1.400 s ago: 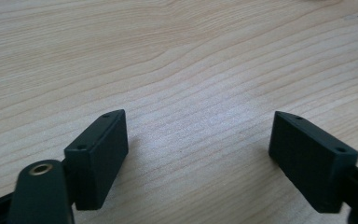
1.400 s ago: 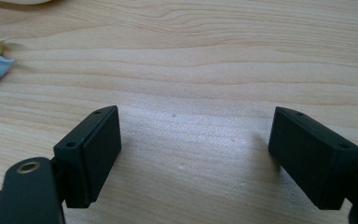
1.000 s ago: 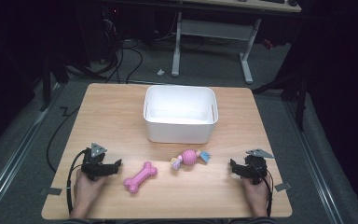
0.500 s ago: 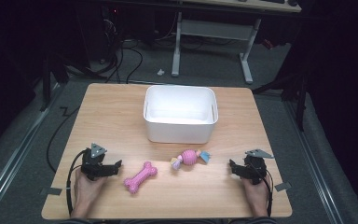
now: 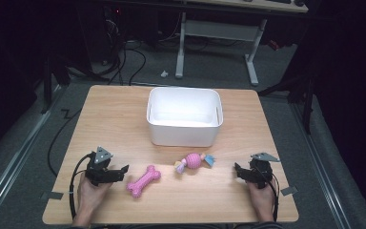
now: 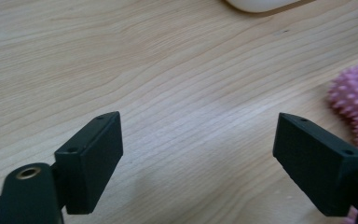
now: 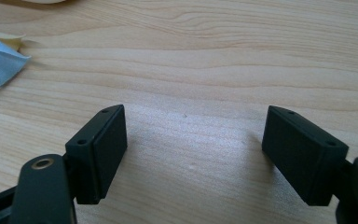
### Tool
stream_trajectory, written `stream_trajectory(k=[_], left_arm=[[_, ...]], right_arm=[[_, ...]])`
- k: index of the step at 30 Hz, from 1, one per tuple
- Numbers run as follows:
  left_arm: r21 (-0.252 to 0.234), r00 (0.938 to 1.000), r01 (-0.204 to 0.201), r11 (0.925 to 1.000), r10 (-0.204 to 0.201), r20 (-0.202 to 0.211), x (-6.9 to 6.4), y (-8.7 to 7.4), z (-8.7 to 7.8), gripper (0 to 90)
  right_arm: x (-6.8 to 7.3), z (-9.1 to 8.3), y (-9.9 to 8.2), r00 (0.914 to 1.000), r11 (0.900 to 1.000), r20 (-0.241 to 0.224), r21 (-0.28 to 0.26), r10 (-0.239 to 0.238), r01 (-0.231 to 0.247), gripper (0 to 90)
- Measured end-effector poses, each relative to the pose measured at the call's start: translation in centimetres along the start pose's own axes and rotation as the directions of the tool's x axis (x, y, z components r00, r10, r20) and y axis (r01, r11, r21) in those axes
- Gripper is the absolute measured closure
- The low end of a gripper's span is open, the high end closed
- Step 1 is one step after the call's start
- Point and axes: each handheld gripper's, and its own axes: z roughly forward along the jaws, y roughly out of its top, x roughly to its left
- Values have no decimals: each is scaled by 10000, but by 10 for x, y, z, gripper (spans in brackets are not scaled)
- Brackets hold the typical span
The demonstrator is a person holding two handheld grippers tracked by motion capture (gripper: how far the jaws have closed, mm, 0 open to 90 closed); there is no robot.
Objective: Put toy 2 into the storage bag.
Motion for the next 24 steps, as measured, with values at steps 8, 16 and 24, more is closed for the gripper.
stream_trajectory(k=[8,16,24], left_arm=[[148,9991,-378,9992,375,220,-15,5,-9,176],[-6,9970,-695,9976,694,331,-29,9,-16,205],[112,9933,-844,9964,832,799,-39,16,-22,246]], right_arm=[[0,0,0,10000,10000,-6,5,0,0,223],[0,0,0,10000,10000,3,8,13,-13,224],[0,0,0,10000,10000,6,32,8,-8,225]])
